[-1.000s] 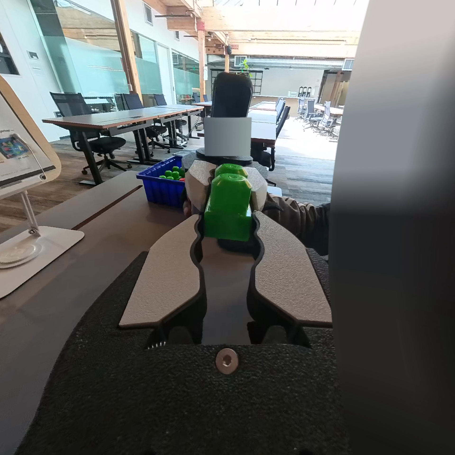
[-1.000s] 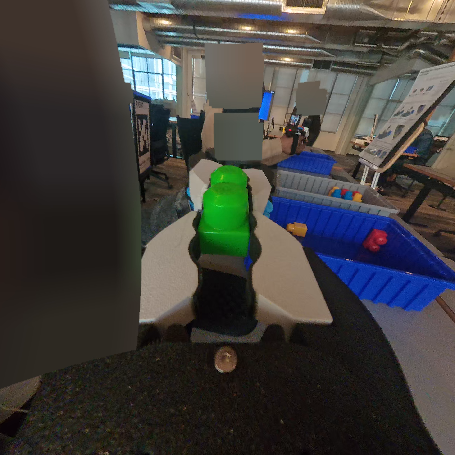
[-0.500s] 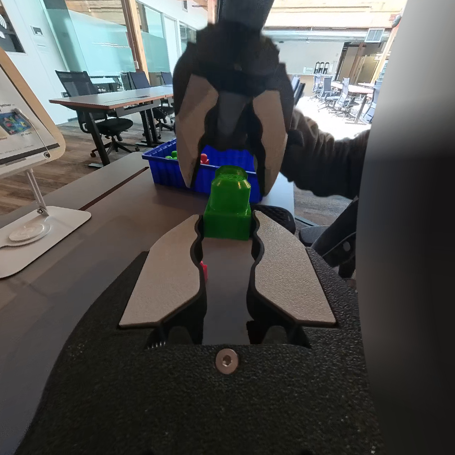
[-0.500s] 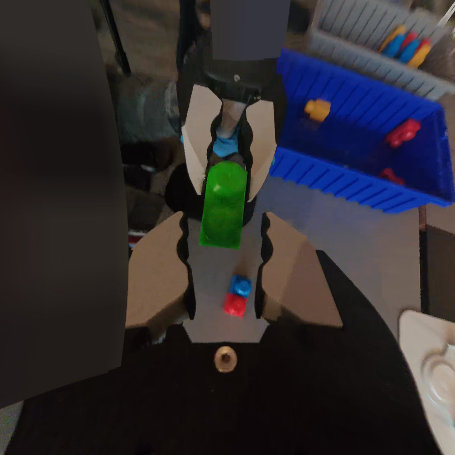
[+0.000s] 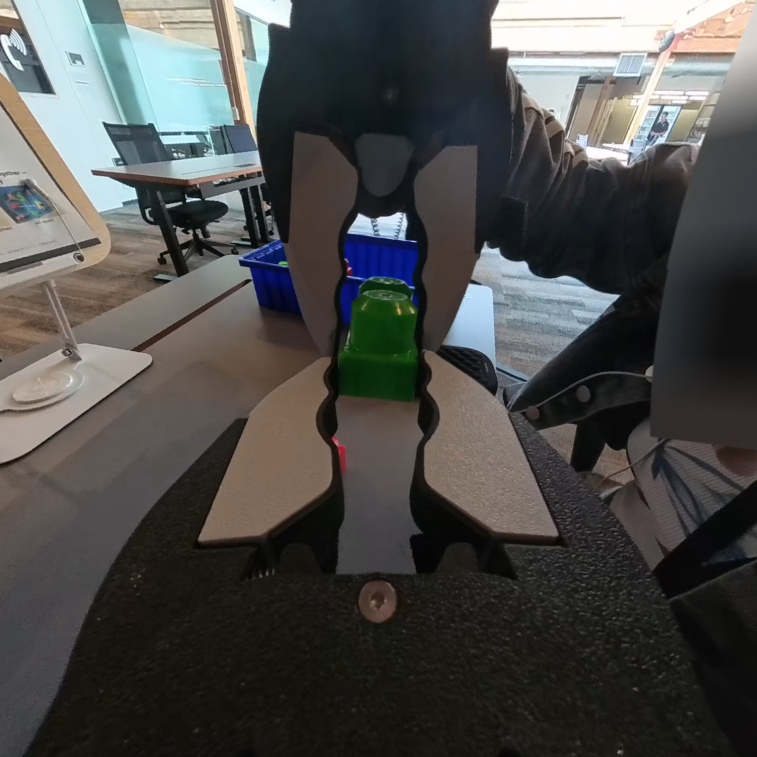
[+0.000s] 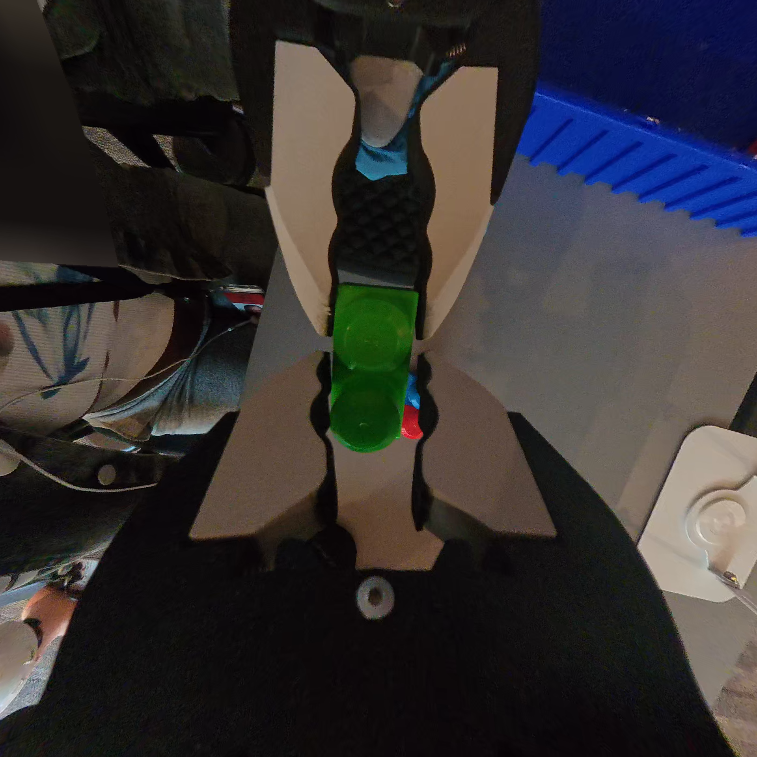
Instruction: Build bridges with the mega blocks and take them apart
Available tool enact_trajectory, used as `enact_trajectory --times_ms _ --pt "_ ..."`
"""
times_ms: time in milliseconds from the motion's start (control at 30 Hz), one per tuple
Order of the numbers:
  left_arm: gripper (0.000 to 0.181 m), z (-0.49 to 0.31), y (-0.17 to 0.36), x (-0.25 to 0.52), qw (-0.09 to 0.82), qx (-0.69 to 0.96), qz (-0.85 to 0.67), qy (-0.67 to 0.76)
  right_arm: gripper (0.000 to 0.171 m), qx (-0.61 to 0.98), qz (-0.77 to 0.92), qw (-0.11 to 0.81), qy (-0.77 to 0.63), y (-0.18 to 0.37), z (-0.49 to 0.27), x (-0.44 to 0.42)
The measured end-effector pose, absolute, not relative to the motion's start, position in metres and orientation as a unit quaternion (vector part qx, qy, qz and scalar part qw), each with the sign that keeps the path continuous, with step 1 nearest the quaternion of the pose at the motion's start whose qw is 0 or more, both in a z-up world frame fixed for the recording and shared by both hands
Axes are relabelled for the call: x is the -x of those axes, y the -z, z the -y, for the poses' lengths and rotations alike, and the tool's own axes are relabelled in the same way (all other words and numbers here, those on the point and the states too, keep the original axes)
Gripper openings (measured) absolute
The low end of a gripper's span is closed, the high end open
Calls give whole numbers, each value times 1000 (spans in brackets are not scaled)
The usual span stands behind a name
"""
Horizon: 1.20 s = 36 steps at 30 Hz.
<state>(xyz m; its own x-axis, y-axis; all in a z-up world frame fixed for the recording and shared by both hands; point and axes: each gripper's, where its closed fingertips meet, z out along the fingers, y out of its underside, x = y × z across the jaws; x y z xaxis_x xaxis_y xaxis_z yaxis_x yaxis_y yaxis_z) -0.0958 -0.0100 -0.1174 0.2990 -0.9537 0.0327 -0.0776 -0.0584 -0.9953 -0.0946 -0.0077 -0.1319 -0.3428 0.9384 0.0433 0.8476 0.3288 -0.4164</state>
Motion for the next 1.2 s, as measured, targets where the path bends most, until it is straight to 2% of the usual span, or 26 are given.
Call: enact_trajectory --times_ms 367,433,500,667,833,1200 --pt "38 8 124 98 526 615 -436 394 35 543 815 145 -141 135 5 96" --pt "61 0 122 108 548 625 -422 362 35 546 813 156 -129 135 -1 95" --pt "70 -5 116 123 580 628 -401 330 34 554 806 164 -133 136 -4 93" --pt "68 -7 102 176 631 647 -342 259 35 598 775 166 -115 156 -23 78" --pt "62 -1 98 219 643 673 -297 213 35 648 740 156 -91 188 -41 65" --pt "61 19 90 227 645 662 -317 211 35 678 716 146 -81 256 -59 54"
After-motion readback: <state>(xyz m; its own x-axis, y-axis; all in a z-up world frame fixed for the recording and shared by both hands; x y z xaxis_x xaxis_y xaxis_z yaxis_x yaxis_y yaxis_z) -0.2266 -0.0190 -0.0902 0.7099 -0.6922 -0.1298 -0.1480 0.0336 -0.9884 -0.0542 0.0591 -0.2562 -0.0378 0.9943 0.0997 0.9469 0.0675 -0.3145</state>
